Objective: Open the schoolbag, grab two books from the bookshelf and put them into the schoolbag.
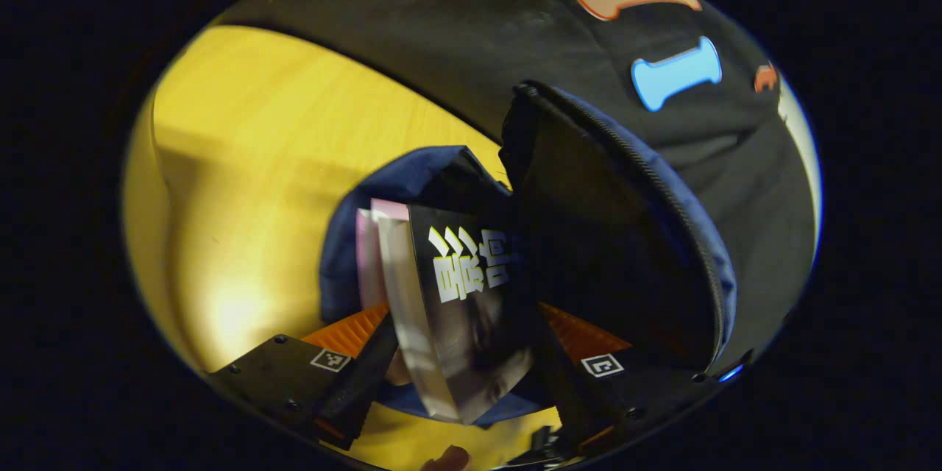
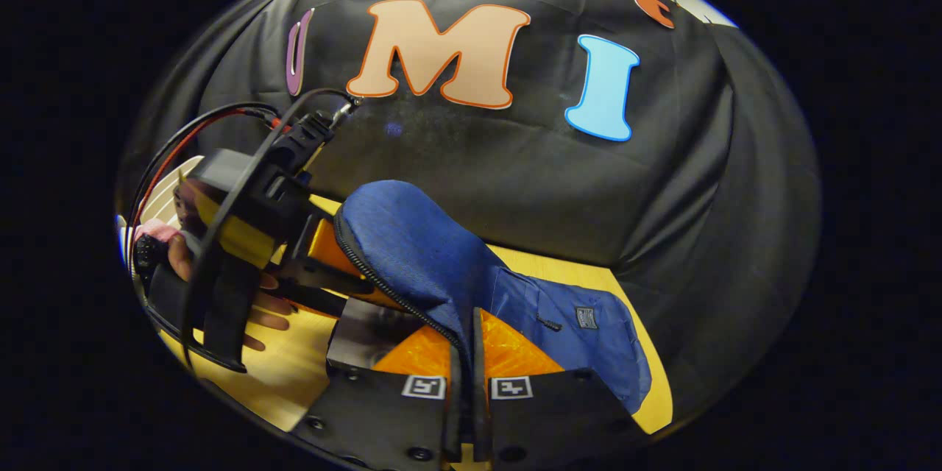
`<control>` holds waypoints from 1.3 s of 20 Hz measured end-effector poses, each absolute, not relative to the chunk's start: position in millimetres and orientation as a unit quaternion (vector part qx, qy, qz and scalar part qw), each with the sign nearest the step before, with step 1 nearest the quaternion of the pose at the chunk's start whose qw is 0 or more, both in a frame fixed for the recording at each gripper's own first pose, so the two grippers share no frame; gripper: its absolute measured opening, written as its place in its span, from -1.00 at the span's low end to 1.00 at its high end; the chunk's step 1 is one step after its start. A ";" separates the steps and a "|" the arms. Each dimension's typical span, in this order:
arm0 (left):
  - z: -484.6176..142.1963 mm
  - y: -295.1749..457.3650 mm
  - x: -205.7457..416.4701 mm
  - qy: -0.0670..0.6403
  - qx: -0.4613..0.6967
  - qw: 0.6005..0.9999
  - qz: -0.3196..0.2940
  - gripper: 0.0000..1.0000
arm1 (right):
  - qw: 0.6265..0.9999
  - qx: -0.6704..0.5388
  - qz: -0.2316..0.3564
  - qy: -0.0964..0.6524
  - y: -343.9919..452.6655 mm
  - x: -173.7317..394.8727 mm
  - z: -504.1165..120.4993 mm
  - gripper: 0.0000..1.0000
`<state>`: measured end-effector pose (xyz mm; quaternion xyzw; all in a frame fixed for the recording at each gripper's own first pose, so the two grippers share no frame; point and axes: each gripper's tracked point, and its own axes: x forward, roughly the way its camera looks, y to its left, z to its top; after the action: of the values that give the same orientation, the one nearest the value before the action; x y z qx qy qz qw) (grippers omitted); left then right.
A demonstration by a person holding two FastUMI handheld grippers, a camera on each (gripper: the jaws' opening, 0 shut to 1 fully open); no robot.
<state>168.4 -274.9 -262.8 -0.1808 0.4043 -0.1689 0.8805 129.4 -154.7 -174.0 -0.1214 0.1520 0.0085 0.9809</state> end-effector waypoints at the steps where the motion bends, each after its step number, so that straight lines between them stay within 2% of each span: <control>1: -260.2 -265.8 163.6 0.403 -0.155 0.887 -0.163 0.95 | 0.982 -0.109 0.013 0.154 -153.9 127.5 -173.8 -0.72; 2: -254.4 -260.9 158.3 0.398 -0.141 0.892 -0.160 0.95 | 0.982 -0.099 0.015 0.160 -152.9 127.5 -176.2 -0.88; 3: -250.7 -254.9 152.5 0.393 -0.132 0.896 -0.158 0.95 | 0.983 -0.091 0.015 0.162 -154.2 123.7 -177.0 -0.50; 4: -243.7 -249.5 146.1 0.389 -0.126 0.899 -0.156 0.94 | 0.983 -0.083 0.018 0.164 -153.4 121.2 -177.2 -0.48; 5: -235.6 -244.3 138.4 0.386 -0.123 0.901 -0.156 0.94 | 0.983 -0.076 0.023 0.168 -150.4 116.4 -178.9 -0.16; 6: -228.3 -237.3 130.8 0.384 -0.120 0.903 -0.153 0.95 | 0.982 -0.069 0.028 0.172 -148.2 111.8 -180.8 -0.16; 11: -188.2 -208.3 89.6 0.360 -0.100 0.915 -0.148 0.94 | 0.984 -0.033 0.020 0.172 -147.2 74.1 -172.0 0.48; 12: -179.9 -204.7 82.8 0.354 -0.093 0.919 -0.148 0.95 | 0.985 -0.029 0.018 0.169 -146.1 65.5 -167.2 0.69; 15: -154.0 -184.1 65.9 0.327 -0.071 0.933 -0.135 0.94 | 0.987 -0.032 0.007 0.157 -144.2 50.4 -144.2 0.84; 16: -143.5 -174.3 60.0 0.315 -0.067 0.938 -0.127 0.94 | 0.988 -0.031 0.006 0.149 -141.3 46.3 -134.1 1.00; 17: -132.4 -164.2 54.6 0.303 -0.066 0.943 -0.120 0.94 | 0.990 -0.032 0.006 0.138 -137.3 42.3 -121.2 0.83; 22: -75.0 -109.9 37.0 0.224 -0.044 0.972 -0.062 0.93 | 0.996 -0.036 0.014 0.077 -108.9 31.3 -57.6 0.83; 25: -18.0 -87.8 28.5 0.131 -0.042 0.989 -0.044 0.90 | 0.999 -0.024 0.029 0.038 -82.4 24.8 -21.7 0.92; 26: 0.7 -82.0 26.0 0.103 -0.043 0.993 -0.039 0.89 | 0.999 -0.025 0.029 0.024 -78.0 22.1 -11.4 0.84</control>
<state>26.0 -82.0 0.7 -0.0432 0.1031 -0.0387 0.9930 22.1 -78.0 -11.4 -0.0252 0.0243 0.0287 0.9990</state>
